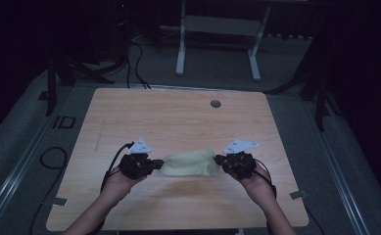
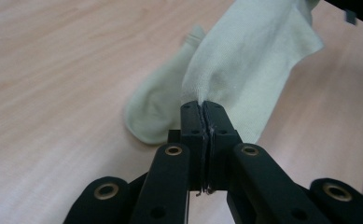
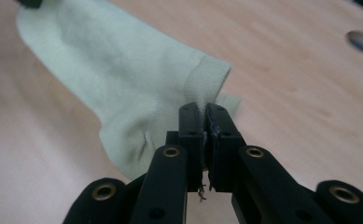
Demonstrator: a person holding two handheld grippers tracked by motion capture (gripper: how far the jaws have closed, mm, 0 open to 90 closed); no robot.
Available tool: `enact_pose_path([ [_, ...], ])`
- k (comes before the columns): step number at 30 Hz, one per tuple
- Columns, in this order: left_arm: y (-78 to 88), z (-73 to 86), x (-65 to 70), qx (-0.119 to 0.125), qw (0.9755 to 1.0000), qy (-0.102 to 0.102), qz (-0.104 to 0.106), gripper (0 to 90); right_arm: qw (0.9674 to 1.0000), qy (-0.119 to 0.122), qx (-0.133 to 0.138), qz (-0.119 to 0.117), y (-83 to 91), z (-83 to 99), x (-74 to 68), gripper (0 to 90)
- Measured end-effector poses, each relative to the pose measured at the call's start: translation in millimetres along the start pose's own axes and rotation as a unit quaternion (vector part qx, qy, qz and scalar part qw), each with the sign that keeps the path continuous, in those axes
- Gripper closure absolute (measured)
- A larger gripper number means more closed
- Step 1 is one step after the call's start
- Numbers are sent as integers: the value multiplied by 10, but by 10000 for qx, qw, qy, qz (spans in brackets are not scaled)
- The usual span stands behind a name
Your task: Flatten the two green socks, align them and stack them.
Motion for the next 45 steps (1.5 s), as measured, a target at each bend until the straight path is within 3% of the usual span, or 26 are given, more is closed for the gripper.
enact_pose_path([
  [4, -90, -29, -122, -95, 9999, -20, -80, 880, 9999, -87, -66, 45, -118, -63, 87, 858],
  [9, -269, 25, -222, -236, 9997, 98, -22, 880, 9992, -214, -345, 67, -333, 31, 192, 857],
  [11, -342, 59, -233, -302, 9994, 138, 11, 880, 9986, -346, -393, 46, -401, 71, 240, 857],
  [20, -597, 205, -243, -521, 9984, 208, 88, 879, 9956, -468, -802, 80, -646, 271, 370, 855],
  [36, -763, 375, -349, -789, 9966, 223, 15, 877, 9935, -454, -1043, 90, -852, 390, 364, 847],
  [45, -796, 402, -370, -797, 9966, 226, 20, 874, 9931, -493, -1058, 79, -910, 426, 371, 834],
])
Point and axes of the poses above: each handheld gripper's, and its own axes: y roughly backward along the jaws, z roughly out of its underside, x roughly to its right, the point moved 10 cm from there along -y, roughly forward along the jaws, and after that the axes turned 10 degrees about -y, right-handed, at the moved point
